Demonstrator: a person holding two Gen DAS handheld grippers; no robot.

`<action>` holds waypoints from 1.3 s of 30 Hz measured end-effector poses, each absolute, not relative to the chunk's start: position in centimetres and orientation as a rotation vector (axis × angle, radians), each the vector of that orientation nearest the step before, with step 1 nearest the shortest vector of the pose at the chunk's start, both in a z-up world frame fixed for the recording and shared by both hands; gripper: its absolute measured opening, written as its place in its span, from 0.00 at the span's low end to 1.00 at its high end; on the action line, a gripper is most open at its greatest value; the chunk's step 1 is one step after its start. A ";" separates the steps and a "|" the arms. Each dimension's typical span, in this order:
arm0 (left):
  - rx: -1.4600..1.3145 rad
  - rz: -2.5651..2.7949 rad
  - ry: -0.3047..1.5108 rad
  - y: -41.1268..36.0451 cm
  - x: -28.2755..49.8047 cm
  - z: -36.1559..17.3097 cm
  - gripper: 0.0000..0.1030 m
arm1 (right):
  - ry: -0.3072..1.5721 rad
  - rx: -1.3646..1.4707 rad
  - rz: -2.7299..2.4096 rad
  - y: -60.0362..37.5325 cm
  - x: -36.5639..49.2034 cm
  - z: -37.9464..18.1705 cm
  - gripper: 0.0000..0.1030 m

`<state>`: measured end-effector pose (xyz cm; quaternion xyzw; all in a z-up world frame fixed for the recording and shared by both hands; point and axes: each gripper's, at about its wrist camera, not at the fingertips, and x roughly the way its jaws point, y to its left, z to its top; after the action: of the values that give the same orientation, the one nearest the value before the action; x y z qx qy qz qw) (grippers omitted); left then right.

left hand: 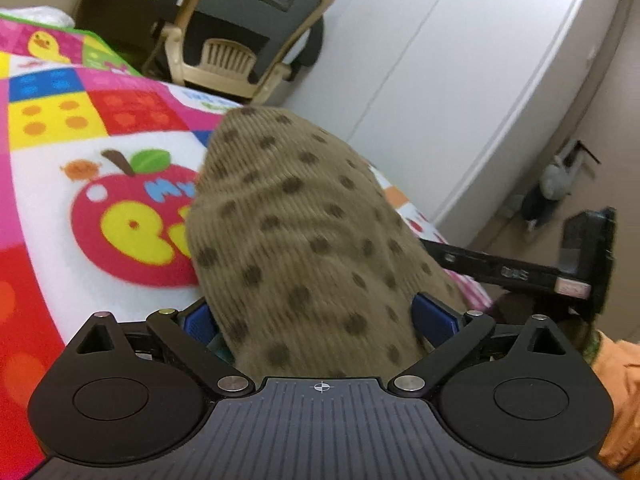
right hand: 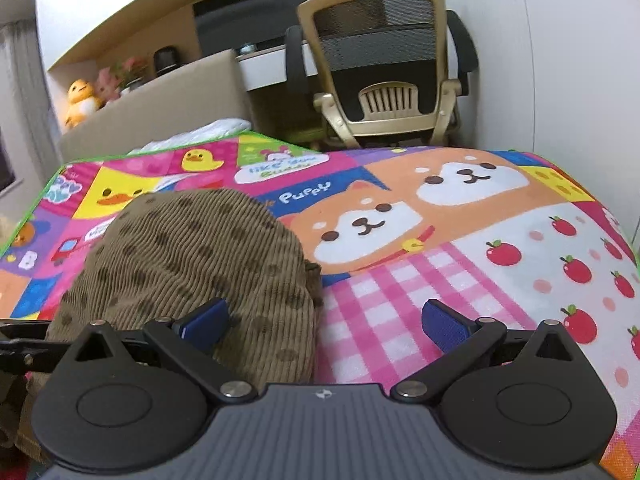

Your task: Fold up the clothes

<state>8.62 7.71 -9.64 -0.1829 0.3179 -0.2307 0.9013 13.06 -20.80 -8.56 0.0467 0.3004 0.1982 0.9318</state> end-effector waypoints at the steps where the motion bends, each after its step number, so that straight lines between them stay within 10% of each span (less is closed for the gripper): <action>1: -0.377 -0.486 0.660 7.1 7.8 -9.6 0.97 | 0.621 0.095 0.407 -21.0 12.9 -8.6 1.00; 13: -0.672 -0.459 0.895 10.9 11.3 -7.1 0.97 | 0.700 0.216 0.424 -22.3 14.1 -8.4 1.00; 20: -0.355 -0.357 0.890 8.2 13.3 -4.9 0.96 | 0.754 0.267 0.519 -20.3 15.9 -7.7 0.98; 39: -0.405 -0.404 0.737 10.1 13.6 -5.6 0.62 | 0.725 0.167 0.630 -14.4 17.9 -7.3 0.47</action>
<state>13.65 10.06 -5.59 -0.1952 0.3553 -0.1950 0.8931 17.94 -14.36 -7.29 0.0801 0.3484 0.3025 0.8835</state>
